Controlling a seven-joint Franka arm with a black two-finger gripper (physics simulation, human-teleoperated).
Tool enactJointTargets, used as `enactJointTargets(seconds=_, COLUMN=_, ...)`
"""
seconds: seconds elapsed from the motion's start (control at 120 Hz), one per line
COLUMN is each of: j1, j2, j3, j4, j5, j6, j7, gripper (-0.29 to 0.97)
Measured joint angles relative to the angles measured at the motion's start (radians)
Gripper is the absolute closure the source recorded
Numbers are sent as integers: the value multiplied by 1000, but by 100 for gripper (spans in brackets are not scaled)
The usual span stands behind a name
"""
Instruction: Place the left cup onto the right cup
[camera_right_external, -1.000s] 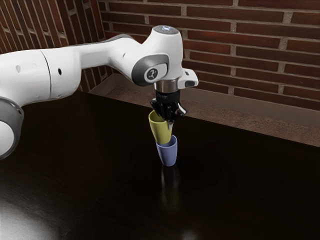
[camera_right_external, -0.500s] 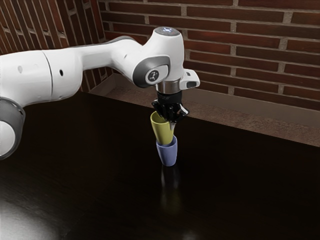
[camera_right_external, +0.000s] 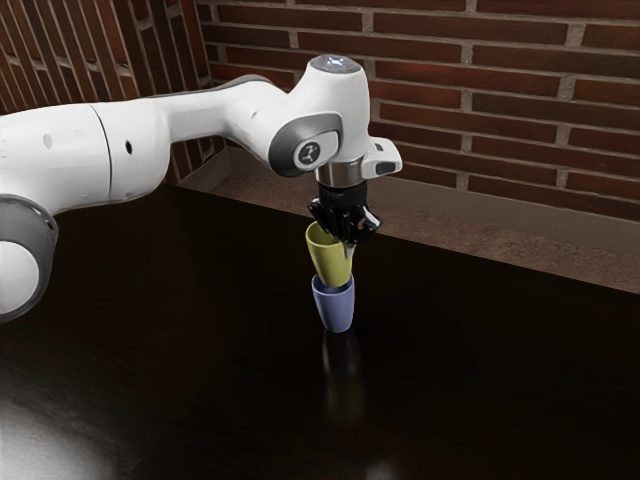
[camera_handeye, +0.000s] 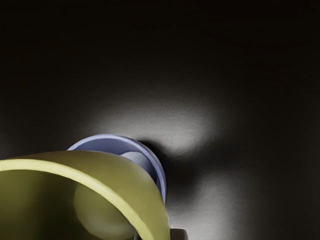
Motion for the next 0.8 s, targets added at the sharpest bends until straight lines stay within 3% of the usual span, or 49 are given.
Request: enactJointTargets(seconds=0.8, j1=2, j2=23, j3=17, j4=-9, j5=-1, j6=19, j7=10, gripper=79)
